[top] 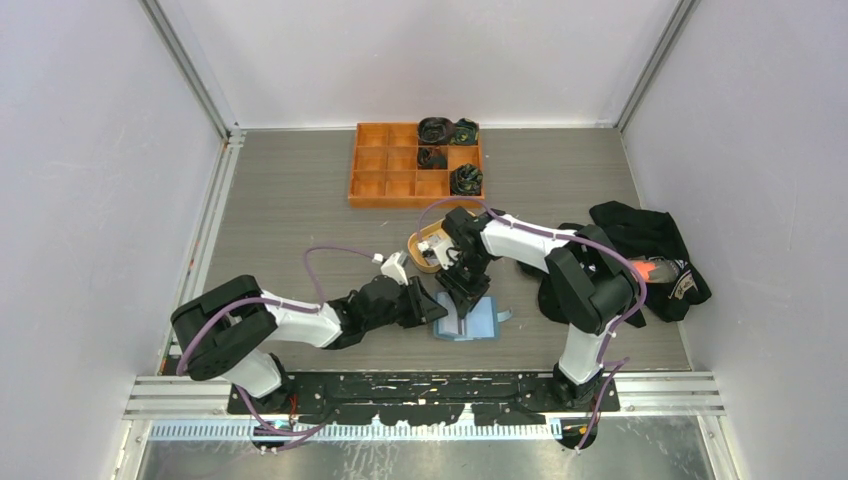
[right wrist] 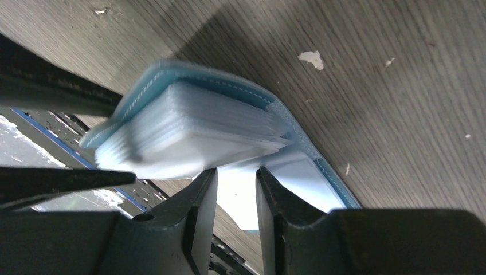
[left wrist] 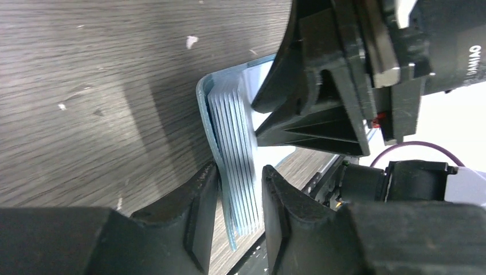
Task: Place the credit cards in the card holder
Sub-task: Close the card holder at the center of the board.
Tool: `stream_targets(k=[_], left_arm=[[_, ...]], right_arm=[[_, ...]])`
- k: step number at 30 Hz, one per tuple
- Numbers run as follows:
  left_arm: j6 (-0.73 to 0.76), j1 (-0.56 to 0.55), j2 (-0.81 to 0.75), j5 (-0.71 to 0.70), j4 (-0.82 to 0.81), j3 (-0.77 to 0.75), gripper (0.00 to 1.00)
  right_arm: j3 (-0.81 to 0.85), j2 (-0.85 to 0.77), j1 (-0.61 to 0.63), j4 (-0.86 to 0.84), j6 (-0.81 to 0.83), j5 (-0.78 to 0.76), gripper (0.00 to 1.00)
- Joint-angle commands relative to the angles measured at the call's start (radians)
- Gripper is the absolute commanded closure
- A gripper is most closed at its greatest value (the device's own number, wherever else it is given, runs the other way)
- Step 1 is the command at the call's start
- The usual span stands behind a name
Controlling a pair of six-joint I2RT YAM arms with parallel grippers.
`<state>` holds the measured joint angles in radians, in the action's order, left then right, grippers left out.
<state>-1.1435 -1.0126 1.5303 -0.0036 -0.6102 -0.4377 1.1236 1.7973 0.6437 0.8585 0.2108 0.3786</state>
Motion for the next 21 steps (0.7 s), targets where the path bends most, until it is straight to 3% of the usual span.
stream_targets(k=[1, 8, 13, 21], left_arm=[[0.02, -0.035, 0.0, 0.011, -0.025, -0.078, 0.68], [0.032, -0.047, -0.005, -0.037, 0.034, -0.096, 0.85], [0.075, -0.06, -0.048, -0.079, 0.163, -0.126, 1.0], [0.172, -0.069, -0.193, -0.167, 0.478, -0.163, 1.0]], right_arm=[[0.027, -0.042, 0.001, -0.043, -0.014, 0.039, 0.63], [0.032, -0.052, -0.007, -0.038, -0.016, 0.049, 0.64], [0.039, -0.08, -0.028, -0.026, -0.012, 0.068, 0.62], [0.043, -0.17, -0.093, -0.002, 0.008, 0.139, 0.56]])
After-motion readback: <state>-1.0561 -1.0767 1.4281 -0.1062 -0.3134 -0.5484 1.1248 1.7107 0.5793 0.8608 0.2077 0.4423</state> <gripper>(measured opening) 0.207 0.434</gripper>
